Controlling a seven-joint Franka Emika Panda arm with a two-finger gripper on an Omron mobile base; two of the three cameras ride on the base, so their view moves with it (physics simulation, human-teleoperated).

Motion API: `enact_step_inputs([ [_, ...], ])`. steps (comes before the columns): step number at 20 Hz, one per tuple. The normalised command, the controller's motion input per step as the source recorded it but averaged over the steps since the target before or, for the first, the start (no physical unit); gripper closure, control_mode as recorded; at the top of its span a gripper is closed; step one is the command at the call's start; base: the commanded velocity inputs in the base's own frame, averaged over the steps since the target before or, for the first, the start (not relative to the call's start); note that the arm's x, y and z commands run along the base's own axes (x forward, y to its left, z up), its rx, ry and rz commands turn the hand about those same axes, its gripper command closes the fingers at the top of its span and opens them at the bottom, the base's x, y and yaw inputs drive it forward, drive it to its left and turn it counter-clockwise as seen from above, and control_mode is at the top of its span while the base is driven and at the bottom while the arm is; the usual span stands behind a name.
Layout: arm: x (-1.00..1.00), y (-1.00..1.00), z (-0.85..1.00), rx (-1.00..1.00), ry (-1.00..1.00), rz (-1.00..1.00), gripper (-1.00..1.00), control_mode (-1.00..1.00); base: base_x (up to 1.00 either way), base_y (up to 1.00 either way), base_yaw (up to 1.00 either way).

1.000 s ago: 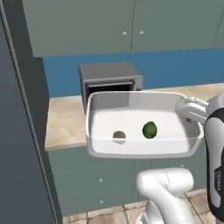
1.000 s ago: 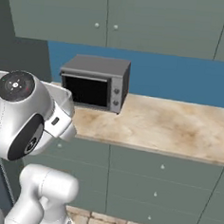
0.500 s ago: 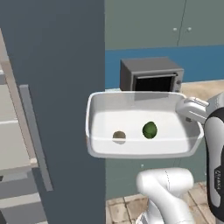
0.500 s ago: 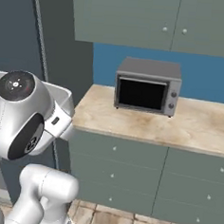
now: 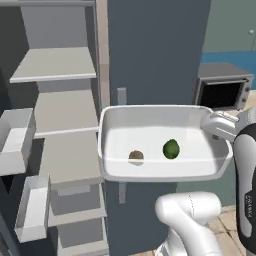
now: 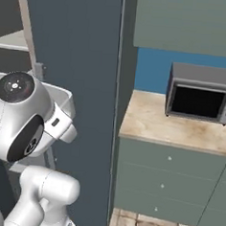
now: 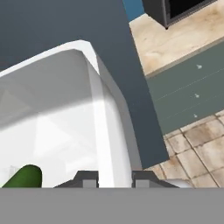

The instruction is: Take the avocado and garlic out of the freezer and place them in the tupperware container on the counter. Then put the tupperware containing the vegetables back in the freezer.

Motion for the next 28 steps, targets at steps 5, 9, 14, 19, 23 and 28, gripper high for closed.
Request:
enact_step_inputs([
  [5, 0.0, 0.0, 0.0, 0.0, 0.0, 0.0, 1.0, 1.0, 0.01, 0.7, 0.0],
  [9, 0.0, 0.0, 0.0, 0.0, 0.0, 0.0, 1.0, 1.0, 0.23, 0.47, -0.01],
  [14, 0.0, 0.0, 0.0, 0.0, 0.0, 0.0, 1.0, 1.0, 0.45, 0.37, -0.04],
  [19, 0.0, 0.0, 0.0, 0.0, 0.0, 0.0, 1.0, 1.0, 0.51, 0.29, -0.05],
  [23, 0.0, 0.0, 0.0, 0.0, 0.0, 0.0, 1.0, 1.0, 0.1, 0.56, -0.02],
  [28, 0.0, 0.0, 0.0, 0.0, 0.0, 0.0, 1.0, 1.0, 0.0, 0.6, -0.01],
])
